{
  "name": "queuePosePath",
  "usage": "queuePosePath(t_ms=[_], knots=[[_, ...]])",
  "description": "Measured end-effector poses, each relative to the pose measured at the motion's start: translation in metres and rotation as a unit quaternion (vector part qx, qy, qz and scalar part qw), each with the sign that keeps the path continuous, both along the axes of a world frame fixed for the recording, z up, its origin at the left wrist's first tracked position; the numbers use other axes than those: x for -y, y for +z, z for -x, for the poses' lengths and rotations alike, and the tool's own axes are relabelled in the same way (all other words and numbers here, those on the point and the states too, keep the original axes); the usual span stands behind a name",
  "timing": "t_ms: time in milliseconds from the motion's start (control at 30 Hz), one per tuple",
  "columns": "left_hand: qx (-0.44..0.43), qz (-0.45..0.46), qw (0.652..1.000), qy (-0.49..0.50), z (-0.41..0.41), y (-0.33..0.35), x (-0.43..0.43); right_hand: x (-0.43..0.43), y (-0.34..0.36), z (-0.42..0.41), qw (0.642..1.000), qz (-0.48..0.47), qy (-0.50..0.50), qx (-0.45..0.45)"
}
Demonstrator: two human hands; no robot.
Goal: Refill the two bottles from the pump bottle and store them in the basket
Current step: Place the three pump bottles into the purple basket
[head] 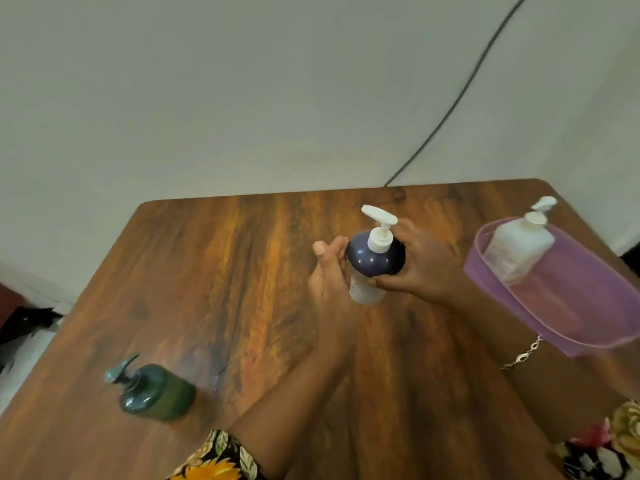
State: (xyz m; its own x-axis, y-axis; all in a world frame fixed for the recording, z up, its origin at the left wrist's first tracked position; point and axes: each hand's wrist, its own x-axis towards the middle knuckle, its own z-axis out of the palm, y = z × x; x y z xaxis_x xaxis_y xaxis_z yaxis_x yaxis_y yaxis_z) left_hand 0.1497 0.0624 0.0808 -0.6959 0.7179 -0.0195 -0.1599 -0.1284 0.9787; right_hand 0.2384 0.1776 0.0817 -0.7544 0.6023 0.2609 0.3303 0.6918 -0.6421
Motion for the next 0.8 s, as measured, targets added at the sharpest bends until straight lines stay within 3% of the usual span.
queuePosePath(t_ms=[600,800], knots=[[0.030,-0.019,0.982,-0.184,-0.161,0.019,-0.120,-0.113,0.029,-0.207,0.990,0.010,-0.090,0.107],[0.125,0.028,0.974,-0.186,-0.186,0.010,-0.142,-0.143,0.001,-0.234,0.983,0.060,-0.084,0.152]])
